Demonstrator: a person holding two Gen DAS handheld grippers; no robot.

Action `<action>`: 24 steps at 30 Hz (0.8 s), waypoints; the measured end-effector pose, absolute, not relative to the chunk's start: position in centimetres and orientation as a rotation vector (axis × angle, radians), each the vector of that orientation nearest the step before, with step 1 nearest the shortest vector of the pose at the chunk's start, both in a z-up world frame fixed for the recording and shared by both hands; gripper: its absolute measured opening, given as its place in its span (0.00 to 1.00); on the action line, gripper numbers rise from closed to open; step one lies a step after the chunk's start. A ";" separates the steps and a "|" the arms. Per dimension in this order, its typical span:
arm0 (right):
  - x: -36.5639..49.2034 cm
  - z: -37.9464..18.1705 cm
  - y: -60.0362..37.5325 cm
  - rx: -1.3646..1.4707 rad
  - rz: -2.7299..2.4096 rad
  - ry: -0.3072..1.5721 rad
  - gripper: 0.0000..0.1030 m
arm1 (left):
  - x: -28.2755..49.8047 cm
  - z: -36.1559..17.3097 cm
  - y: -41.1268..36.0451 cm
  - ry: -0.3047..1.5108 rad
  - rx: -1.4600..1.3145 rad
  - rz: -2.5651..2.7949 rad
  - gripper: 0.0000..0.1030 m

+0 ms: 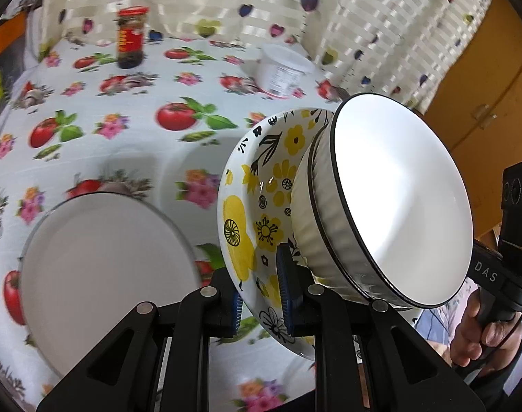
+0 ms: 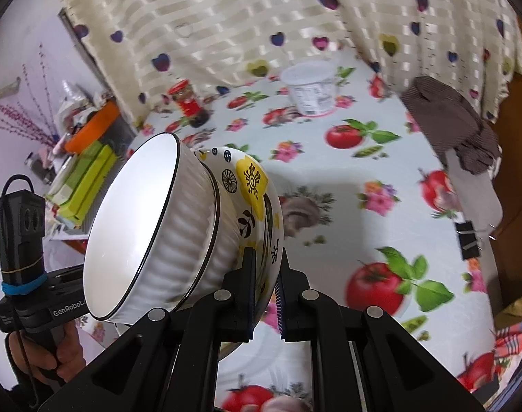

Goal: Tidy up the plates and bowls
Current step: 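Carry the floral plate with bowls over the white plate stack with both tools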

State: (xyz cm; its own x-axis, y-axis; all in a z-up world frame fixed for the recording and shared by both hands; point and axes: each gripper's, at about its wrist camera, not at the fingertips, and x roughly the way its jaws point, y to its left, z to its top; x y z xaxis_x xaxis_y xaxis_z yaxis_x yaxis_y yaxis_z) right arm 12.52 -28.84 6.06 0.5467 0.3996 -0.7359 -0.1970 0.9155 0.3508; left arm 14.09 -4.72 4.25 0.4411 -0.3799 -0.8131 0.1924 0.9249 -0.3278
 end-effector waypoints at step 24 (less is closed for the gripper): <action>15.3 3.3 -13.9 0.188 0.615 1.027 0.09 | 10.9 2.8 9.2 1.067 -0.275 -0.075 0.17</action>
State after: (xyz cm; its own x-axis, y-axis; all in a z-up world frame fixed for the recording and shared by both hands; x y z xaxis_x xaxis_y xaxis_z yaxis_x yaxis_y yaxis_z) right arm 15.32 -13.86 3.28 0.3666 0.5605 -0.7426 -0.3901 0.8172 0.4242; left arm 10.88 9.16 2.82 0.4834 -0.1927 -0.8539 -0.0716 0.9635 -0.2580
